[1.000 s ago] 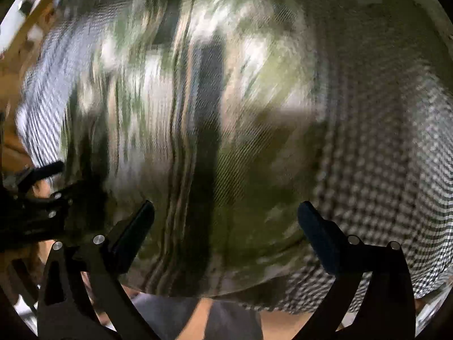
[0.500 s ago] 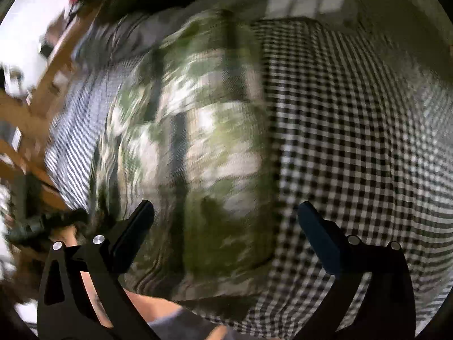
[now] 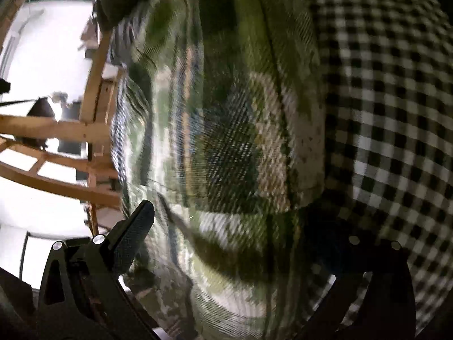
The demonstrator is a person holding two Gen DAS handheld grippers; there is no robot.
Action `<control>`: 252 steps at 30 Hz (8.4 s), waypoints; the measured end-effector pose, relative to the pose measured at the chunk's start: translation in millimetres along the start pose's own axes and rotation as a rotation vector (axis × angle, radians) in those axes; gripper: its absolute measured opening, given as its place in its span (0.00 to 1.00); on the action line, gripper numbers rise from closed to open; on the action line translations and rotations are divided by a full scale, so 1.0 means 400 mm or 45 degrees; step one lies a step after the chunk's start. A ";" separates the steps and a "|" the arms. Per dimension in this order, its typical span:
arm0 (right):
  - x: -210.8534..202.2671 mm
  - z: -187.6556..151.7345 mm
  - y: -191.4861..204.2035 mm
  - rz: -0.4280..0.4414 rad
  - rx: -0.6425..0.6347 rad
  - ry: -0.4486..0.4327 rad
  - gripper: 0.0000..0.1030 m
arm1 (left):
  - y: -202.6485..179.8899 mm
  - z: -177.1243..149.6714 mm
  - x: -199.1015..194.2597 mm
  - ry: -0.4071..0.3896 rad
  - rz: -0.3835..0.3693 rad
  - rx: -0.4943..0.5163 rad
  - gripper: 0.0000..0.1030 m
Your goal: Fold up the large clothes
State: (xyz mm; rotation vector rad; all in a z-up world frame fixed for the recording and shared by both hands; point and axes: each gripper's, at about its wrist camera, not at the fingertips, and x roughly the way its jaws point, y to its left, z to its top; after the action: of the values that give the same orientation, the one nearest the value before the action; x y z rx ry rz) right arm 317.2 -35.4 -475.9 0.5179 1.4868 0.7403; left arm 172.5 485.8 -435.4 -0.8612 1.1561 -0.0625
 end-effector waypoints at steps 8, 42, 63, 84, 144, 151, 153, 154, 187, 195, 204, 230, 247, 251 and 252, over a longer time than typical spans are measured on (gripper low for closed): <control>0.047 -0.086 -0.035 0.133 0.055 0.115 0.98 | 0.004 0.136 -0.082 -0.056 -0.148 -0.033 0.95; 0.120 -0.133 0.038 0.298 0.253 0.092 0.96 | 0.019 -0.306 0.160 -0.259 -0.663 -0.840 0.95; 0.073 -0.124 0.043 0.145 0.234 -0.092 0.50 | 0.018 -0.161 0.065 -0.178 -0.522 -0.640 0.47; 0.127 -0.119 0.098 0.199 0.294 -0.169 0.37 | -0.013 -0.112 -0.006 -0.069 -0.454 -0.542 0.13; -0.735 1.184 0.902 0.355 -0.504 -0.563 0.35 | -0.863 0.947 -0.294 -0.510 -0.904 0.253 0.12; -0.424 1.382 0.637 0.259 -0.293 -0.184 0.35 | -0.718 0.888 -0.016 -0.442 -0.713 -0.095 0.12; -0.323 1.394 0.531 0.131 -0.228 -0.097 0.35 | -0.680 0.864 0.062 -0.387 -0.653 -0.145 0.12; -0.308 1.395 0.507 0.130 -0.216 -0.098 0.35 | -0.666 0.851 0.087 -0.381 -0.617 -0.149 0.12; -0.317 1.099 0.619 -1.008 -0.380 -0.279 0.97 | -0.929 0.988 0.130 -0.293 0.695 0.756 0.95; -0.222 1.137 0.519 -0.917 -0.281 -0.318 0.97 | -0.835 1.029 0.204 -0.260 0.716 0.700 0.96; -0.228 1.101 0.518 -0.892 -0.249 -0.490 0.97 | -0.861 0.995 0.183 -0.357 0.706 0.740 0.96; -0.440 0.302 0.889 -1.094 -0.337 -0.929 0.97 | -0.802 0.492 -0.393 -0.517 0.598 0.845 0.96; -0.563 0.114 0.958 -1.073 -0.438 -0.977 0.97 | -0.880 0.309 -0.505 -0.563 0.648 0.909 0.96; -0.574 0.073 0.976 -1.107 -0.483 -0.978 0.97 | -0.884 0.259 -0.525 -0.568 0.676 0.965 0.96; -0.582 0.066 0.975 -1.082 -0.465 -0.981 0.97 | -0.883 0.256 -0.527 -0.572 0.682 0.960 0.96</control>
State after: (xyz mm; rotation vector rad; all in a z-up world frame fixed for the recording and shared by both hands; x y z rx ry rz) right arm 310.7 68.5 -33.1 -0.1359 0.6941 0.0821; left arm 296.1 397.5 -39.7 0.1171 0.8022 0.1260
